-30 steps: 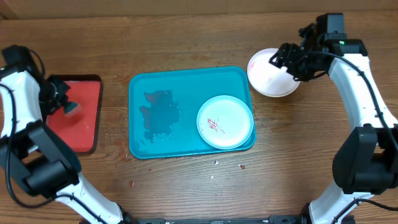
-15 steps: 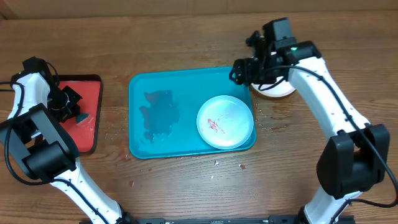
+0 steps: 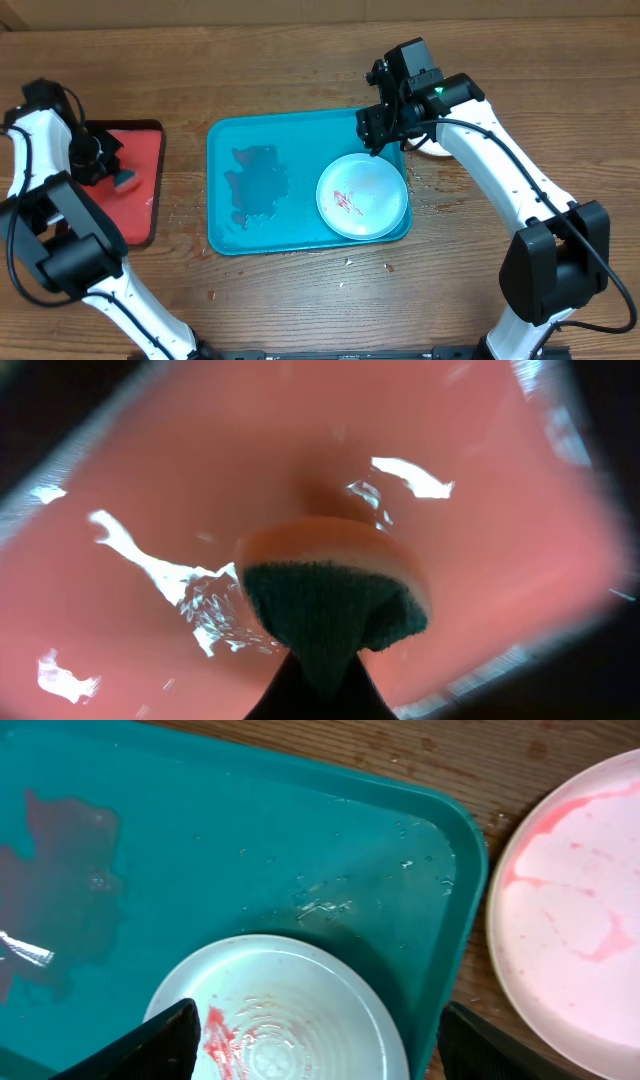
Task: Clean dirty plates on tray and stack at the side
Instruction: 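Move the right gripper to the second white plate and grip its rim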
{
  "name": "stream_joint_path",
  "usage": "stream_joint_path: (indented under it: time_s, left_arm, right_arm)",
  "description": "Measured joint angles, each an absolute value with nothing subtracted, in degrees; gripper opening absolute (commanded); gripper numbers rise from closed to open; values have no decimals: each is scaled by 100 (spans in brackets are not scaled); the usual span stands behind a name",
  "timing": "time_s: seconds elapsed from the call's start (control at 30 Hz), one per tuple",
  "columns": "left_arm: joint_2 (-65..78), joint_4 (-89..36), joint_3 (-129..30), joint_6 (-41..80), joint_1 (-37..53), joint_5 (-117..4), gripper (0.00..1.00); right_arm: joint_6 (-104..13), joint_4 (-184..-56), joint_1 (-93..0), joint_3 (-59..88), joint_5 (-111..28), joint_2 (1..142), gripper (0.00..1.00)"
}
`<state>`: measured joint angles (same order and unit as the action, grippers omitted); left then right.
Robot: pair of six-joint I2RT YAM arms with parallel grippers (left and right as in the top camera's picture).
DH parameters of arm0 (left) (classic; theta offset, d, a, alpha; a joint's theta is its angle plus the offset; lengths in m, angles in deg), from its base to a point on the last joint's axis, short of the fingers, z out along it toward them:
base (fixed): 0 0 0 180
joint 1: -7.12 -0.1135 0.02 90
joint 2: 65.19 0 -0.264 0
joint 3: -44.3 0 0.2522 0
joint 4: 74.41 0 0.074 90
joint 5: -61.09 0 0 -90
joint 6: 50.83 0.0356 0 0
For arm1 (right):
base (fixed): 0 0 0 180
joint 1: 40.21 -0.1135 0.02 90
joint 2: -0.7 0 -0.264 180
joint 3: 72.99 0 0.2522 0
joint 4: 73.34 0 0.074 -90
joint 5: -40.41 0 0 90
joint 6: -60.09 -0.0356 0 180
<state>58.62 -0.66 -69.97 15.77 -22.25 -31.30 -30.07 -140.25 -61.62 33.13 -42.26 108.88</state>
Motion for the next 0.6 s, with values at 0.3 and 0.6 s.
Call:
stream_joint_path:
  time_s: [0.3, 0.6]
  left_arm:
    - [4962, -107, -7144, 1582, -2223, -2977, 4]
    - [4968, 85, -7142, 1579, -2223, -2822, 4]
  right_arm:
    - [-2452, -13448, -6162, 2535, -4313, 10888, 70]
    - [-2326, -13170, -6162, 2030, -4422, 10927, 69]
